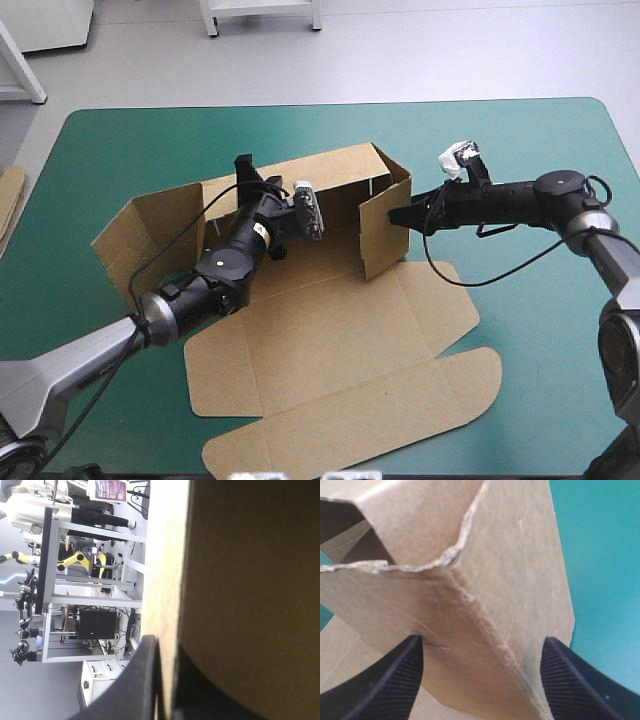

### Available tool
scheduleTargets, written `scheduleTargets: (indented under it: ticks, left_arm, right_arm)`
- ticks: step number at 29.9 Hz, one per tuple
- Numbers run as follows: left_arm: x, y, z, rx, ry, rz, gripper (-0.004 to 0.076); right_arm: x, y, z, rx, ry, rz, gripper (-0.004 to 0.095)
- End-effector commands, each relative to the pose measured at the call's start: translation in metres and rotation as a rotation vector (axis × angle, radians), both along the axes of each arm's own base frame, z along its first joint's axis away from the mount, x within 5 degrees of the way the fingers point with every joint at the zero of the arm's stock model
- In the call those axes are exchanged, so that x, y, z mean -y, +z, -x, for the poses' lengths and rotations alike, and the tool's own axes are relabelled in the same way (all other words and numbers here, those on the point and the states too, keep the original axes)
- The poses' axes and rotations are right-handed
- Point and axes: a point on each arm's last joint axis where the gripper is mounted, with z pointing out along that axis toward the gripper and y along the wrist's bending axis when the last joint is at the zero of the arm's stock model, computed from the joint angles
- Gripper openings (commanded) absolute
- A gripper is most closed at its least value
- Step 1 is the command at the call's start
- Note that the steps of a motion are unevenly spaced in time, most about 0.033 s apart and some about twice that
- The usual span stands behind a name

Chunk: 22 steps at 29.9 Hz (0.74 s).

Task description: Fold the box

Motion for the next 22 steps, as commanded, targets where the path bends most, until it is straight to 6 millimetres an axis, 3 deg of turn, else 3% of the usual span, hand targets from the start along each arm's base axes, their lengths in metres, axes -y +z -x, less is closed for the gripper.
scheduleTargets:
  ticks: [1, 8, 16, 22]
  left_arm:
    - [-0.001, 0.007, 0.004, -0.028, 0.021, 0.100, -0.0009]
    - [-0.001, 0.007, 0.004, -0.028, 0.021, 0.100, -0.0009]
    - [-0.001, 0.007, 0.004, -0.026, 0.020, 0.099, -0.0008]
    - [-0.001, 0.007, 0.004, -0.026, 0.022, 0.098, -0.0009]
  right_arm:
    - [-0.011, 0.029, 0.006, 0.092, 0.014, -0.059, 0.0635]
    - [-0.036, 0.020, 0.012, 0.095, 0.058, 0.048, 0.0635]
    - [-0.036, 0.019, 0.011, 0.076, 0.029, 0.076, 0.0566]
    - [-0.041, 0.023, 0.012, 0.110, 0.005, 0.101, 0.0567]
